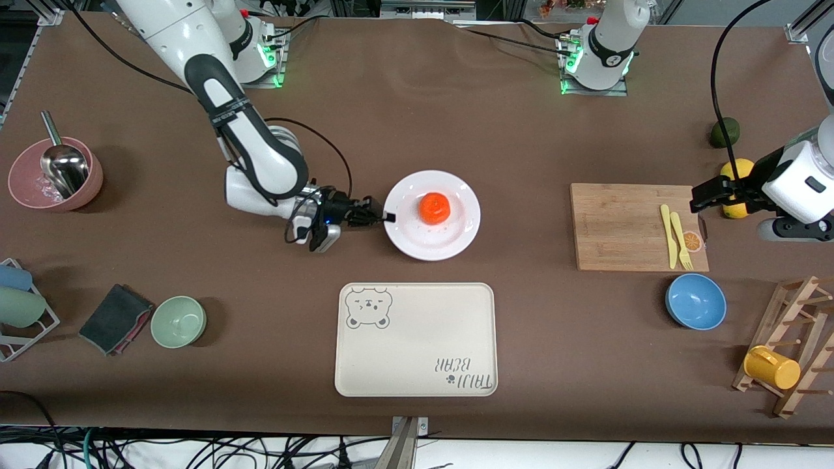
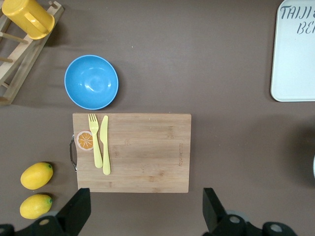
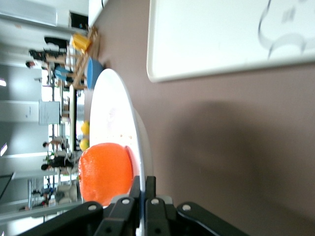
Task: Place orange and plate with both arms
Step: 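Slide the plate with the right gripper onto the bear placemat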
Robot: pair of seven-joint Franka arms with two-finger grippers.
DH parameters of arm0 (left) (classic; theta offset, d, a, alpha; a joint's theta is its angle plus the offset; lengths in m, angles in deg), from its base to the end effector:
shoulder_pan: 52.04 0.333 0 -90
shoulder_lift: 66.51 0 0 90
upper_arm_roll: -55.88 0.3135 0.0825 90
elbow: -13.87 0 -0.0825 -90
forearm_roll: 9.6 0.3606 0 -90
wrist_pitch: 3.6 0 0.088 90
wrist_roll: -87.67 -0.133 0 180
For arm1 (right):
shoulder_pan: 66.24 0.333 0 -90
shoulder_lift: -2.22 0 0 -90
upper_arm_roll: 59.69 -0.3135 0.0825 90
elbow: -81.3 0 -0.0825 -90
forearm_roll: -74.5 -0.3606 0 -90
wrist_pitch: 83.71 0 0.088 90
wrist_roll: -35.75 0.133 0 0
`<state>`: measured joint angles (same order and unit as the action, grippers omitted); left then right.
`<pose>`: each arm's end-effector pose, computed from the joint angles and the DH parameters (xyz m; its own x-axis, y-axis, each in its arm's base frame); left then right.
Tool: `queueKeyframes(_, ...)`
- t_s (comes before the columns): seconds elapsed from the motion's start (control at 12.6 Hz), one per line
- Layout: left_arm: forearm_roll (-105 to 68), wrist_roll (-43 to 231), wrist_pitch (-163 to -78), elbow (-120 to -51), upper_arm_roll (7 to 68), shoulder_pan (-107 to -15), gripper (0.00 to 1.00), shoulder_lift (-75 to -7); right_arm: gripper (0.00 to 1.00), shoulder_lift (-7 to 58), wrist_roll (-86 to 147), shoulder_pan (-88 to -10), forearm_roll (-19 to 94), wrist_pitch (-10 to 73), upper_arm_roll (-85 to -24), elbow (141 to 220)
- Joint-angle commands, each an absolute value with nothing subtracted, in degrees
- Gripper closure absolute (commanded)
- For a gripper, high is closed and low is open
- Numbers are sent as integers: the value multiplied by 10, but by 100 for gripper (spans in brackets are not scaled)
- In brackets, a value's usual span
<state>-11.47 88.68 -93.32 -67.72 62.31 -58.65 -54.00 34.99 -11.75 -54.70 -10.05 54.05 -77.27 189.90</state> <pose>0.5913 -0.0128 0.5391 0.9971 0.0135 -0.0752 0.0141 -0.9999 0.0070 0.5427 0.3190 0.2163 0.9968 -0.0033 0.0803 0.0682 -0.4934 -0.8671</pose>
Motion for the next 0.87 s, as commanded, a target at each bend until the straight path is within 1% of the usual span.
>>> queueKeyframes(0.0, -123, 874, -935, -677, 627, -589, 0, -545, 100, 389, -38, -549, -62, 538, -767, 1807)
queueKeyframes(0.24, -124, 874, -935, -677, 627, -588, 0, -545, 100, 451, 58, -549, 2, 542, -741, 1703)
queueKeyframes(0.63, -123, 874, -935, -677, 628, -585, 0, -545, 100, 600, 71, -541, 7, 550, -730, 1511)
queueKeyframes(0.79, -123, 874, -935, -677, 628, -585, 0, -545, 100, 643, 71, -532, 7, 567, -730, 1473)
